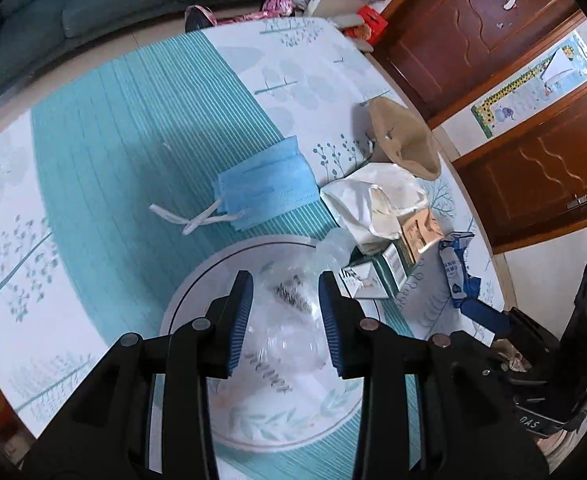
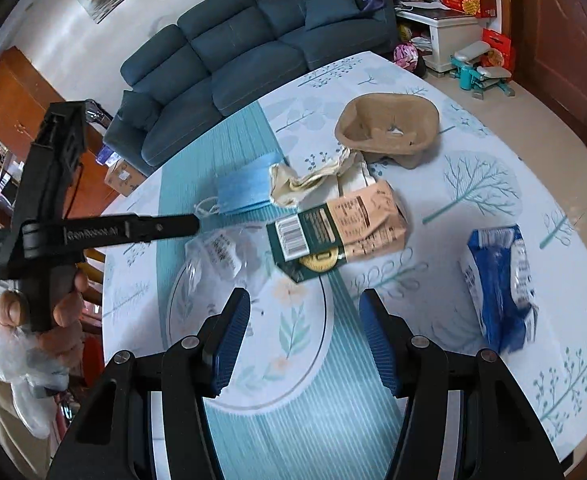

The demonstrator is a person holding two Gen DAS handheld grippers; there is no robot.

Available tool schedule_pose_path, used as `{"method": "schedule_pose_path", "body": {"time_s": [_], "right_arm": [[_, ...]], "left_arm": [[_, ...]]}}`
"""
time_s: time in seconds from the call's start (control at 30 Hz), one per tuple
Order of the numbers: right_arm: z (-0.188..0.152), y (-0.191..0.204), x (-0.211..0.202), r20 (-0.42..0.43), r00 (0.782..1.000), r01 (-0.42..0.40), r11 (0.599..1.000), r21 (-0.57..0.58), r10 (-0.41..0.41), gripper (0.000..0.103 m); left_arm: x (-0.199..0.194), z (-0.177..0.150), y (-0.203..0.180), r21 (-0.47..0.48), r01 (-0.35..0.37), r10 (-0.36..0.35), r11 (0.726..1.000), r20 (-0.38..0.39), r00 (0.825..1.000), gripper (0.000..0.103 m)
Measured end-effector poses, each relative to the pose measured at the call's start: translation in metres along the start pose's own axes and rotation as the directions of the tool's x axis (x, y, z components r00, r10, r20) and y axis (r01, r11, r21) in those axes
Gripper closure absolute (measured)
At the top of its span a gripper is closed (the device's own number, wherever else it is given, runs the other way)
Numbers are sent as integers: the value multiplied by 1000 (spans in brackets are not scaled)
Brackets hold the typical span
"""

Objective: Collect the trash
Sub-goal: 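Grasp the clear plastic bottle with the left tool while the right tool grasps the milk carton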

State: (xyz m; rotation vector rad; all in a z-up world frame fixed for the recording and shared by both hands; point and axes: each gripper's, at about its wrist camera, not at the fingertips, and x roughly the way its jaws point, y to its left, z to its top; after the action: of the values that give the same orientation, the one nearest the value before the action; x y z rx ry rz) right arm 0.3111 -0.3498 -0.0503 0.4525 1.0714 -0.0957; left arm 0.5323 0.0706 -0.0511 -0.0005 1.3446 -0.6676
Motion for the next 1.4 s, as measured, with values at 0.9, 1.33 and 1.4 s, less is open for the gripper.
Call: {"method": "schedule_pose_path", "body": {"time_s": [0.9, 1.33, 1.4], "right_arm": [[55, -7, 95, -147, 964, 252, 941, 225, -223, 30], [15, -28, 90, -188, 975, 152, 970, 188, -116, 65], [2, -31, 82, -182, 979, 126, 975, 181, -93, 65]], "left_arm": [[61, -43, -14, 41, 72, -66, 997, -123, 990, 72], [54, -75, -32, 41, 62, -59, 997, -66, 996, 77], [48, -85, -35, 24, 62, -61, 998, -38, 997, 84]]}}
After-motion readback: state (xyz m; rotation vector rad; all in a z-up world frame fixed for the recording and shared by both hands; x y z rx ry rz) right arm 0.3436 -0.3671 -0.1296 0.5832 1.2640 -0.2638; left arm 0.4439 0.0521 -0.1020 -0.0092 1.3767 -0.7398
